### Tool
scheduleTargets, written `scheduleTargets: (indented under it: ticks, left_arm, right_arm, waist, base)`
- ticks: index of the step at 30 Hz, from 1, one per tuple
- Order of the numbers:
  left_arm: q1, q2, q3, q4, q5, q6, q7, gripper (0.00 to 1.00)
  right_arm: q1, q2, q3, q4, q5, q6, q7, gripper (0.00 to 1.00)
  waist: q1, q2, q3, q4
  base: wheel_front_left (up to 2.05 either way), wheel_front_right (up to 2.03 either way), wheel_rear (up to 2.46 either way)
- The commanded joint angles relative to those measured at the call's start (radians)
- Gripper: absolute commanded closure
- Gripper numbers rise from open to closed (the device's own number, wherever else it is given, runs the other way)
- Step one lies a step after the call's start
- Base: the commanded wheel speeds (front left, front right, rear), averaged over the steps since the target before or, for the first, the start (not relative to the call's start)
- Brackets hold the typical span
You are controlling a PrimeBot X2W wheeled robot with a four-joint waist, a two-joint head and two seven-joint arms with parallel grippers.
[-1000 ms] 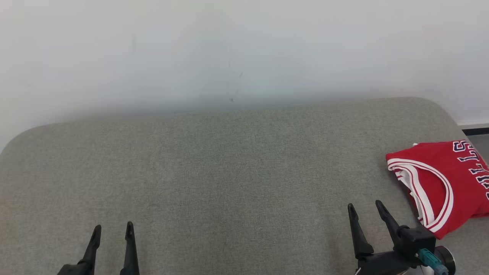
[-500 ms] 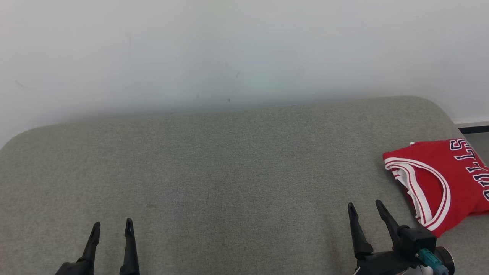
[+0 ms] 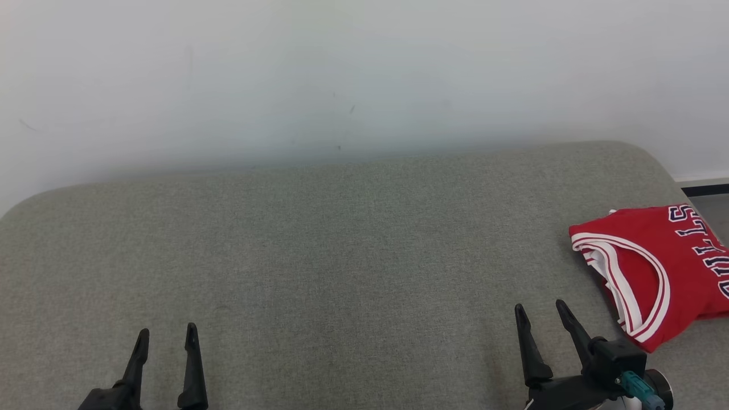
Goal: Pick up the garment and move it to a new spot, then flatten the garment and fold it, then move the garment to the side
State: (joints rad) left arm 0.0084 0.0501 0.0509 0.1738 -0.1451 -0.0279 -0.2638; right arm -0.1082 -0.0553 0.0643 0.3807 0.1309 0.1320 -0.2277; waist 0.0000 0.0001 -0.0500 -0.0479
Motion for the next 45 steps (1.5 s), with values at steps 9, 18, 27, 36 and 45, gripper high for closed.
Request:
scheduleTargets:
  ticks: [9,18,27,36,45]
  left_arm:
    - [0.009,-0.006,0.010,0.052,-0.057,-0.003,0.021,1.00]
    - [-0.006,-0.005,0.014,0.052,-0.235,-0.016,0.064,1.00]
    - [-0.017,-0.004,0.017,0.050,-0.376,-0.026,0.097,1.00]
    - [-0.031,-0.003,0.022,0.051,-0.520,-0.036,0.133,1.00]
    - [-0.045,-0.002,0.028,0.054,-0.662,-0.046,0.170,1.00]
  right_arm:
    - [0.023,0.001,-0.010,0.038,0.049,0.000,0.025,1.00]
    - [0.021,0.002,-0.030,0.013,0.228,0.000,0.064,1.00]
    - [0.019,0.002,-0.045,-0.007,0.371,0.000,0.094,1.00]
    - [0.016,0.003,-0.062,-0.025,0.516,-0.001,0.125,1.00]
    - [0.012,0.003,-0.080,-0.043,0.662,-0.001,0.158,1.00]
  waist:
    - [0.0000,-0.0001,0.001,0.000]
    - [0.0000,-0.0001,0.005,0.003]
    - [0.0000,-0.0001,0.009,0.007]
    - [0.0000,-0.0001,0.012,0.010]
    - [0.0000,-0.0001,0.017,0.014]
  base:
    - [0.00,0.00,0.00]
    - [0.00,0.00,0.00]
    - [0.00,0.00,0.00]
    - [0.00,0.00,0.00]
    - [0.00,0.00,0.00]
